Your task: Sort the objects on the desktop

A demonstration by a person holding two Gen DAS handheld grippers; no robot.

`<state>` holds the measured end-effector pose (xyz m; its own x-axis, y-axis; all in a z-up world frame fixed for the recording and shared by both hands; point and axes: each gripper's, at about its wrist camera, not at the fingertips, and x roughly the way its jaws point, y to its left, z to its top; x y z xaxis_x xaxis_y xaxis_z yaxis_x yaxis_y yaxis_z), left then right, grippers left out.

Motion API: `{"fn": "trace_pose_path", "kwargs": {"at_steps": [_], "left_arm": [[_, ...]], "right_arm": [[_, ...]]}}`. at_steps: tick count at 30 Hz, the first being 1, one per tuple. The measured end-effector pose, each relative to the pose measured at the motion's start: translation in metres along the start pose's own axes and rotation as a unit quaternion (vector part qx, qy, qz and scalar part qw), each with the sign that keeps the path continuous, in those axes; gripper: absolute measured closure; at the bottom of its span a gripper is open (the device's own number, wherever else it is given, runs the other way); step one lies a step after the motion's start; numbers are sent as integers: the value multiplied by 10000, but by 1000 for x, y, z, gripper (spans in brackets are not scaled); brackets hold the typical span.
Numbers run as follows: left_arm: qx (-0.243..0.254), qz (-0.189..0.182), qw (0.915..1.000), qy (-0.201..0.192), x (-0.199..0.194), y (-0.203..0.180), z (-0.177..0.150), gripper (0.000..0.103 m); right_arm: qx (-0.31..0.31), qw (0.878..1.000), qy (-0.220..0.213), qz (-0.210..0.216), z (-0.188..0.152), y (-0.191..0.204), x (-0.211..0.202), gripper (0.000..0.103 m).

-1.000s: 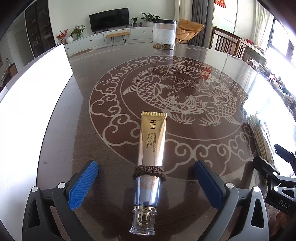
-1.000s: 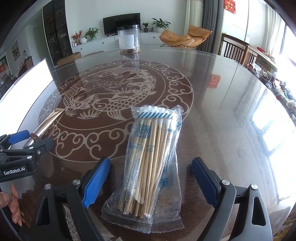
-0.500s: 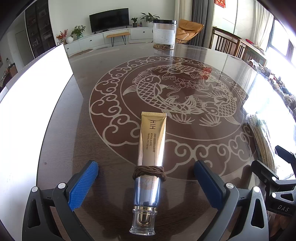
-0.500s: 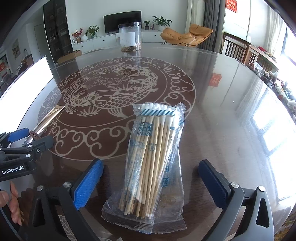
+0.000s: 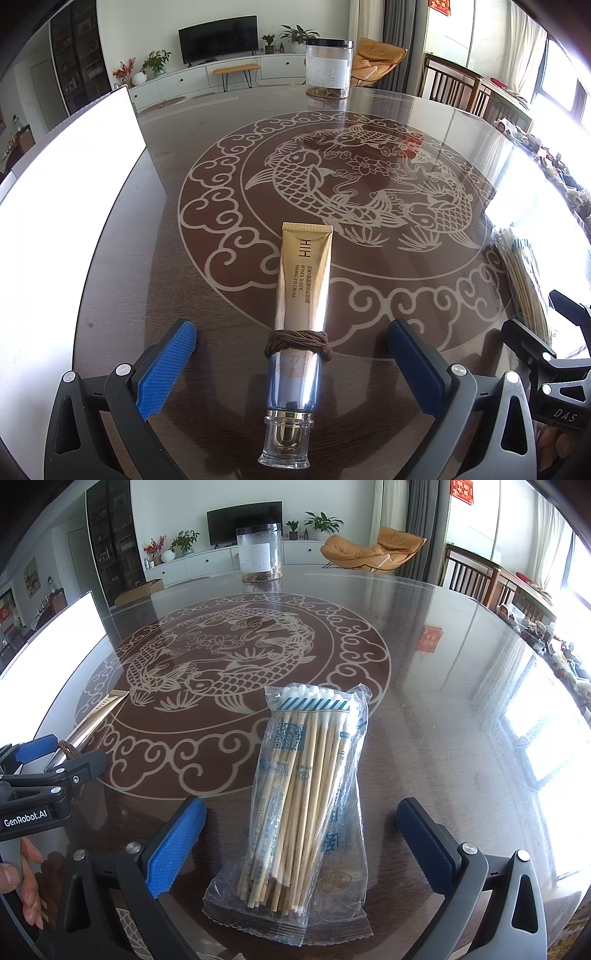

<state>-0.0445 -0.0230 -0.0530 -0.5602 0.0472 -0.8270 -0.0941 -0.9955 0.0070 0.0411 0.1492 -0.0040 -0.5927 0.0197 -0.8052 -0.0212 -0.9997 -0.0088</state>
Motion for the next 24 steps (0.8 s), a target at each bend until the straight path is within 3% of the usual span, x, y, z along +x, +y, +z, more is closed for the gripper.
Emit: {"fn": "trace_pose_path", "kwargs": {"at_steps": [4, 7, 10, 12, 16, 18, 21, 22, 23, 24], "left_arm": [[75, -53, 9998, 191, 2, 0, 3, 0], [312, -193, 9972, 659, 6, 0, 14, 0], [491, -277, 9934, 998, 11, -2, 24, 0], [575, -308, 9912, 1149, 14, -4, 29, 0], [615, -321, 9903, 1203, 15, -8, 32, 0], [622, -326, 9904, 1193, 14, -9, 33, 0], [632, -275, 9923, 1027, 11, -9, 32, 2], [585, -328, 9933, 937, 9, -7, 32, 15], [546, -286, 9946, 835, 5, -5, 32, 26], [514, -306, 9954, 751, 0, -4, 33, 55]], "right_arm": [[-55, 9999, 84, 51, 2, 0, 1, 0], [-261, 9976, 611, 217, 16, -5, 8, 0], [204, 9914, 1209, 457, 36, -23, 16, 0], [497, 9855, 1486, 651, 50, -30, 21, 2], [158, 9823, 1772, 592, 68, -12, 25, 7], [14, 9794, 1951, 531, 68, -2, 30, 11], [-205, 9832, 1810, 135, 65, 5, 28, 39], [-158, 9853, 1687, 193, 65, 3, 25, 61], [-22, 9857, 1661, 282, 64, -1, 23, 69], [54, 9862, 1629, 279, 63, -5, 21, 70]]}}
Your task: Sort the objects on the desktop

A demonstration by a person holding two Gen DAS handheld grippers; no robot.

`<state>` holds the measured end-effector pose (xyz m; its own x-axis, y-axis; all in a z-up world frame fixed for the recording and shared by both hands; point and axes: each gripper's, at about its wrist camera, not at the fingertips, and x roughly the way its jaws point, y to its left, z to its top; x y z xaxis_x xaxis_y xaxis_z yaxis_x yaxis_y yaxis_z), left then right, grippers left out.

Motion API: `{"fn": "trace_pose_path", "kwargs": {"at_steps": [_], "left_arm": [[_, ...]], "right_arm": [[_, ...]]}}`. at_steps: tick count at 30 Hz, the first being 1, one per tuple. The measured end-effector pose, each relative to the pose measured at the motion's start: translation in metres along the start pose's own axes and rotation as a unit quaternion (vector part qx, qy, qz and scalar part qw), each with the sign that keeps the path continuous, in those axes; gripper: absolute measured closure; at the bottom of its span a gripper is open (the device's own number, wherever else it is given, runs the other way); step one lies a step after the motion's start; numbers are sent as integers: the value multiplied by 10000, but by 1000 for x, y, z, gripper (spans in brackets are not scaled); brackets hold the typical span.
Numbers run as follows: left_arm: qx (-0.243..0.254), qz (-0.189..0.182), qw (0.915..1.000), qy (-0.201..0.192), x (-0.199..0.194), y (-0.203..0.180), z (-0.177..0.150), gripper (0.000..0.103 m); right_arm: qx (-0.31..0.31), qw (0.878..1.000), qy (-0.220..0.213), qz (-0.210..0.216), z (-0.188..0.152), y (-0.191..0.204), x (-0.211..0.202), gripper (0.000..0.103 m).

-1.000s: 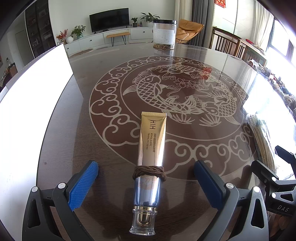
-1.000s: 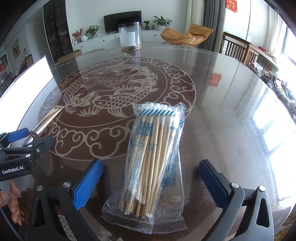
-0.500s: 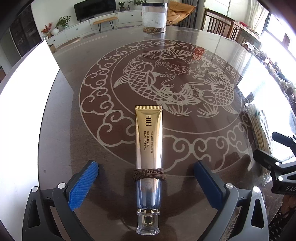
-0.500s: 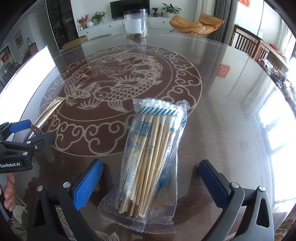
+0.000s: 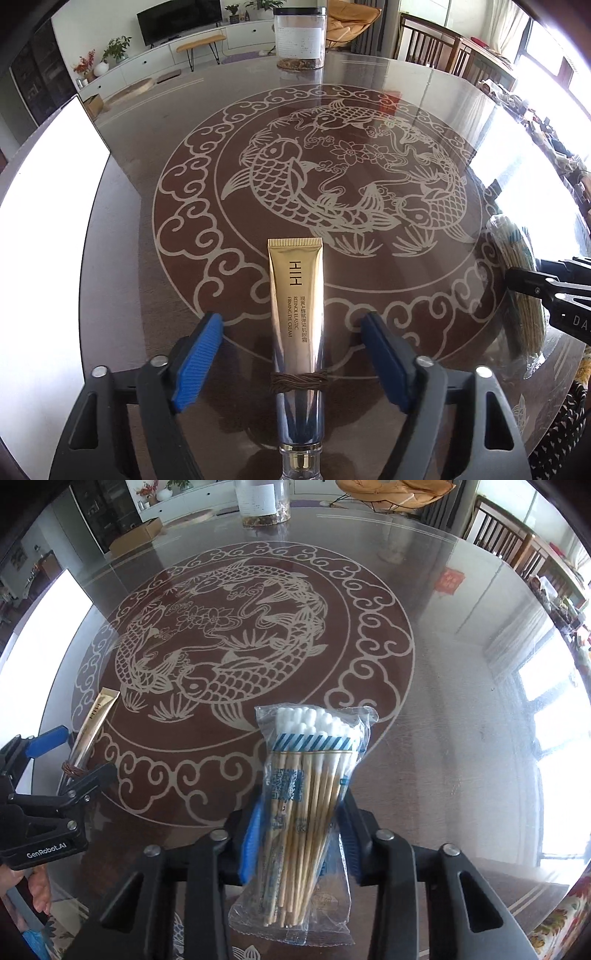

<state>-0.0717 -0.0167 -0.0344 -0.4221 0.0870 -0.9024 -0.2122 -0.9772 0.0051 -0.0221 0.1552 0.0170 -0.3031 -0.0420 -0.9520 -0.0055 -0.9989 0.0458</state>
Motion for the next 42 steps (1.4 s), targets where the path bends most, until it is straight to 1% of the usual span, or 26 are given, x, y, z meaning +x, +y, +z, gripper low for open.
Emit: {"fn": "trace_pose_path", "kwargs": {"at_steps": [1, 3, 6, 11, 15, 16, 18, 21, 24, 26, 29, 32, 33, 34, 36, 37, 40, 41, 42], "left_arm": [[-32, -85, 10000, -20, -3, 2, 0, 75], [-246, -336, 9991, -115, -12, 8, 0, 75], [-332, -352, 9981, -379, -31, 9, -5, 75], [-575, -602, 9941, -694, -62, 14, -7, 75], [-744, -734, 9886, -1081, -97, 32, -6, 76], [-779, -755, 9868, -1204, -107, 36, -6, 78], [-821, -799, 9823, -1479, -131, 45, -7, 94], [-902, -777, 9745, -1900, -166, 59, -9, 94], [-900, -742, 9699, -2138, -188, 71, -11, 94], [-847, -798, 9705, -2111, -192, 74, -12, 94], [-654, -875, 9754, -1913, -185, 72, -8, 94], [-293, -653, 9844, -1606, -161, 60, 12, 90], [-154, -568, 9869, -1501, -151, 58, 21, 83], [-28, -431, 9896, -1369, -140, 56, 30, 68], [133, -312, 9931, -1126, -116, 57, 49, 55], [164, -321, 9948, -950, -103, 59, 59, 55], [188, -594, 9975, -342, -62, 64, 79, 55], [195, -634, 9977, -151, -48, 65, 84, 55], [197, -587, 9981, 7, -34, 64, 87, 55]], "right_arm": [[12, 10000, -77, -48, -2, -2, -4, 72], [35, 9997, -237, -32, -5, -6, -15, 73], [26, 9988, -473, 85, -6, -8, -38, 73], [-254, 9985, -478, 59, -3, 5, -48, 73], [-405, 9975, -563, 125, -6, 15, -57, 73], [-453, 9970, -615, 144, -5, 20, -57, 73], [-559, 9954, -759, 169, -5, 28, -68, 73], [-722, 9920, -1015, 192, 1, 45, -84, 73], [-850, 9883, -1254, 195, 6, 57, -99, 73], [-868, 9868, -1349, 240, 10, 61, -106, 73], [-803, 9859, -1427, 352, 12, 62, -114, 73], [-774, 9860, -1417, 427, 9, 60, -115, 73], [-769, 9860, -1414, 432, 6, 59, -115, 73], [-762, 9861, -1405, 451, 4, 58, -115, 73], [-738, 9862, -1392, 509, -2, 54, -115, 73], [-706, 9862, -1396, 540, -5, 51, -116, 73], [-535, 9866, -1388, 672, -12, 38, -117, 73], [-472, 9868, -1379, 702, -13, 34, -117, 73], [-425, 9869, -1378, 717, -15, 30, -117, 73]]}}
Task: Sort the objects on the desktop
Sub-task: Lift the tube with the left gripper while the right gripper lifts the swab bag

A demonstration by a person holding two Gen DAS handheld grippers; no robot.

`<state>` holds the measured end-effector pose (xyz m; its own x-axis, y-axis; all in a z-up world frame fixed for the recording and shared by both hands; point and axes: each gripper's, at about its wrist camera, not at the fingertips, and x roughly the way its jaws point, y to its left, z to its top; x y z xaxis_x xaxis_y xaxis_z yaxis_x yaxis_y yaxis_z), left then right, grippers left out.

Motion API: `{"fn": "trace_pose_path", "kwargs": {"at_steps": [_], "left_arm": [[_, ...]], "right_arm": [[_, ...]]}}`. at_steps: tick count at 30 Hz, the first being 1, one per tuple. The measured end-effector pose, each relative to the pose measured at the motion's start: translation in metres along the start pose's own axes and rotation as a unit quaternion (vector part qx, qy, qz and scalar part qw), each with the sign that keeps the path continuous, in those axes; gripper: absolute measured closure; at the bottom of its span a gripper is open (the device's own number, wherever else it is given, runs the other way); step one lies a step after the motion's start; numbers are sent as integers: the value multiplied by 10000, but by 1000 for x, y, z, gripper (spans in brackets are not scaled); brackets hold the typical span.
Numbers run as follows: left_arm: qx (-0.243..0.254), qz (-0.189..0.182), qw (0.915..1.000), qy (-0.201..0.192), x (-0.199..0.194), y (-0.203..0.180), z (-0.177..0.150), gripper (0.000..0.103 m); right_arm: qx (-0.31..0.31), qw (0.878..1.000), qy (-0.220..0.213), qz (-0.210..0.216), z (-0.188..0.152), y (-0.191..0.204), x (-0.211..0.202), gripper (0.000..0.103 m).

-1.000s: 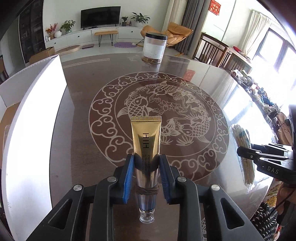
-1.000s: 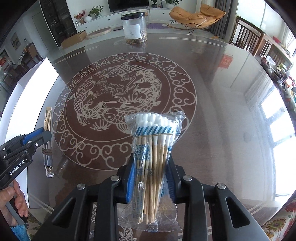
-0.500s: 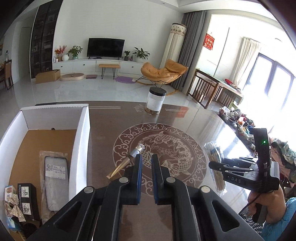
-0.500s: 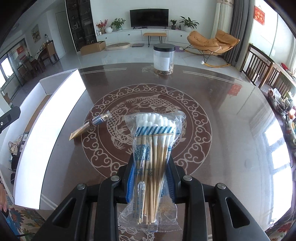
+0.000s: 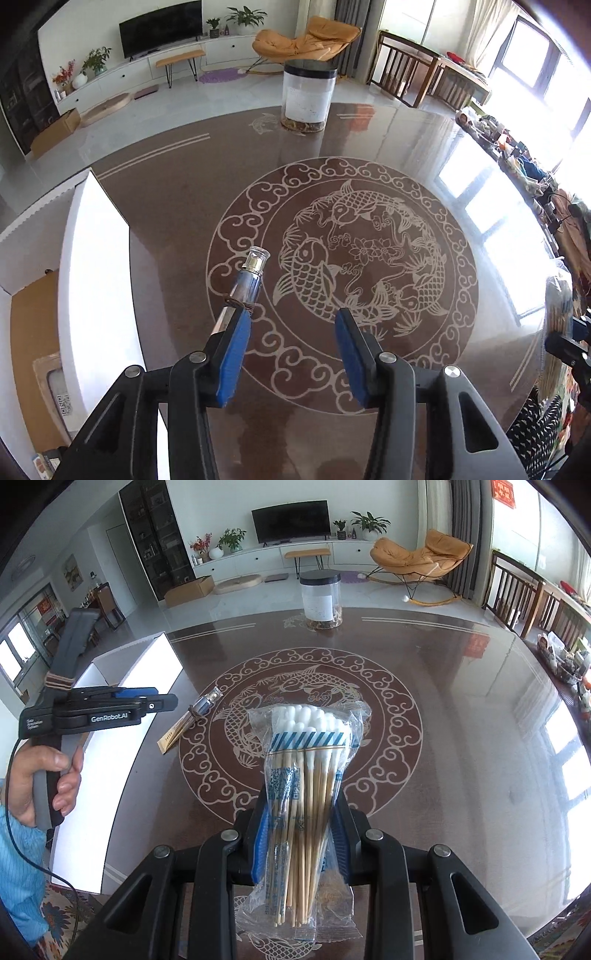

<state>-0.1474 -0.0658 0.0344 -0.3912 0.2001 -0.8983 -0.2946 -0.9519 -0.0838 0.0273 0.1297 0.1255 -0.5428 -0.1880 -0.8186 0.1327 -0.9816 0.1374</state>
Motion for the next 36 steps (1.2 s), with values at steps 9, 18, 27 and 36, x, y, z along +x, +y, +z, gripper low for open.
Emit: {"fn": "trace_pose_path", "kwargs": {"at_steps": [9, 18, 27, 36], "left_arm": [[-34, 505, 9974, 516, 62, 13, 7, 55], [-138, 469, 9973, 546, 73, 21, -1, 57], [-694, 59, 9974, 177, 47, 25, -18, 75], [-887, -509, 9867, -1264, -85, 20, -56, 75]], "right_arm": [[71, 9999, -55, 67, -9, -9, -12, 73], [44, 9997, -131, 177, -9, 0, -21, 73], [104, 9998, -74, 146, -7, -3, -17, 73], [47, 9999, -16, 161, -6, 5, -7, 73]]}}
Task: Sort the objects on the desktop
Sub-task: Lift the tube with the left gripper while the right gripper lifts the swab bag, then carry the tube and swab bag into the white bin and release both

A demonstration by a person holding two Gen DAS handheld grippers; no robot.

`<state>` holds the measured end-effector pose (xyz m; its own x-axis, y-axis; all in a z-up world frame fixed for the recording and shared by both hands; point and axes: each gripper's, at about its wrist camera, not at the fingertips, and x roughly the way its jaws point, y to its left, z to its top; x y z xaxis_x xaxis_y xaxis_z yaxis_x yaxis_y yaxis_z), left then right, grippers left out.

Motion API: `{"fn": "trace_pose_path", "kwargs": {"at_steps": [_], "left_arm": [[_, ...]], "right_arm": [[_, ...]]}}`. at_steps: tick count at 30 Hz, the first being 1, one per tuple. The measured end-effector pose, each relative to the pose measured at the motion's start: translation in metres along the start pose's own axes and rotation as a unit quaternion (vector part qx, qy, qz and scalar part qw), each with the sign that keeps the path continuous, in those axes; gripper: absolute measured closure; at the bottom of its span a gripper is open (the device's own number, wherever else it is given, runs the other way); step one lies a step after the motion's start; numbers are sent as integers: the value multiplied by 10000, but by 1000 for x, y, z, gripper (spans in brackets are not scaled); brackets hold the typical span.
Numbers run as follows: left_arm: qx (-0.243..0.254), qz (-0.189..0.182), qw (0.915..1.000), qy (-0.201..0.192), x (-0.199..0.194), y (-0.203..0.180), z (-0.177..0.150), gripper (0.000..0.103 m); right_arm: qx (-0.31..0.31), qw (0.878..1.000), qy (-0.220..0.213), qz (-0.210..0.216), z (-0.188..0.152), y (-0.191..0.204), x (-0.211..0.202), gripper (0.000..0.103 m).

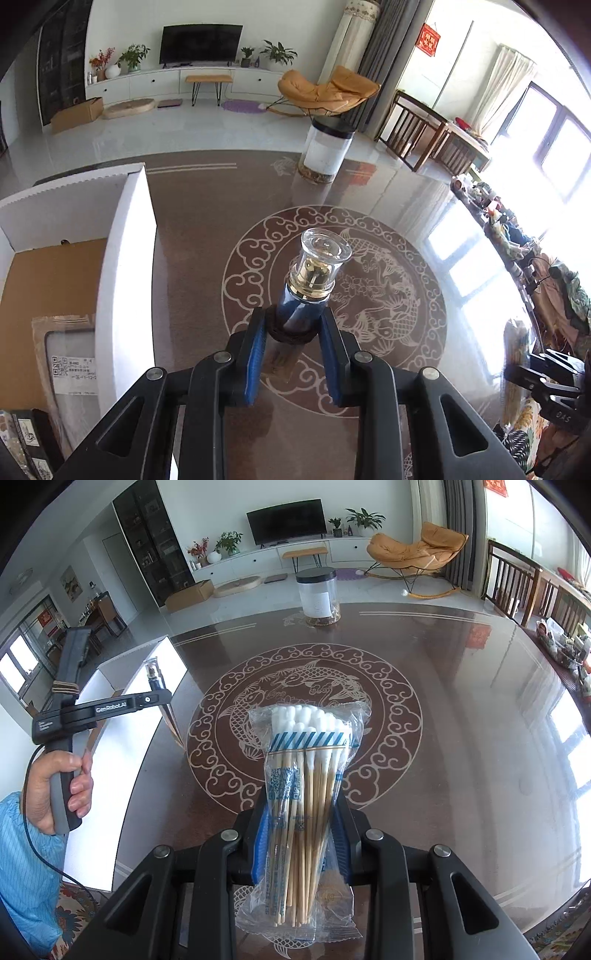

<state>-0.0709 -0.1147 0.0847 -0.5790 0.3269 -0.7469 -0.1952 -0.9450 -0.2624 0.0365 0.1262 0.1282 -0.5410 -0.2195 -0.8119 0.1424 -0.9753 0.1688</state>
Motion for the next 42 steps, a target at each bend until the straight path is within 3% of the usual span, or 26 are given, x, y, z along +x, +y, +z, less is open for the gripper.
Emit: {"fn": "trace_pose_path", "kwargs": {"at_steps": [5, 8, 15, 18, 23, 27, 33, 35, 37, 42], "left_arm": [[-135, -146, 9971, -734, -74, 18, 8, 75], [-187, 29, 9943, -1052, -125, 43, -5, 75], [-679, 857, 9887, -1022, -190, 133, -37, 75], [-879, 1119, 9870, -743, -188, 168, -44, 75], [-1212, 1095, 9865, -125, -152, 211, -47, 75], [-1302, 1193, 9841, 191, -114, 232, -29, 75], [-1420, 1497, 9767, 584, -71, 256, -15, 74], [-1617, 1597, 9717, 637, -65, 265, -18, 67], [-1849, 1724, 9651, 679, -66, 270, -22, 34], [-1969, 1802, 9629, 406, -85, 262, -31, 26]], "right_arm": [[-240, 9996, -71, 161, 10, 28, 0, 73], [-443, 9983, -160, 352, 18, 55, -5, 73], [-972, 9875, -291, 1203, 47, 150, -9, 73], [-1291, 9777, -222, 1639, 51, 206, -7, 73], [-1867, 9569, 94, 2224, 36, 299, 15, 73], [-2082, 9472, 411, 2402, 16, 348, 51, 73], [-2343, 9420, 849, 2246, -7, 384, 103, 69], [-2290, 9413, 967, 2282, -9, 384, 113, 47], [-2180, 9429, 942, 2337, -6, 377, 114, 34], [-2209, 9486, 688, 2158, 9, 362, 105, 23]]}}
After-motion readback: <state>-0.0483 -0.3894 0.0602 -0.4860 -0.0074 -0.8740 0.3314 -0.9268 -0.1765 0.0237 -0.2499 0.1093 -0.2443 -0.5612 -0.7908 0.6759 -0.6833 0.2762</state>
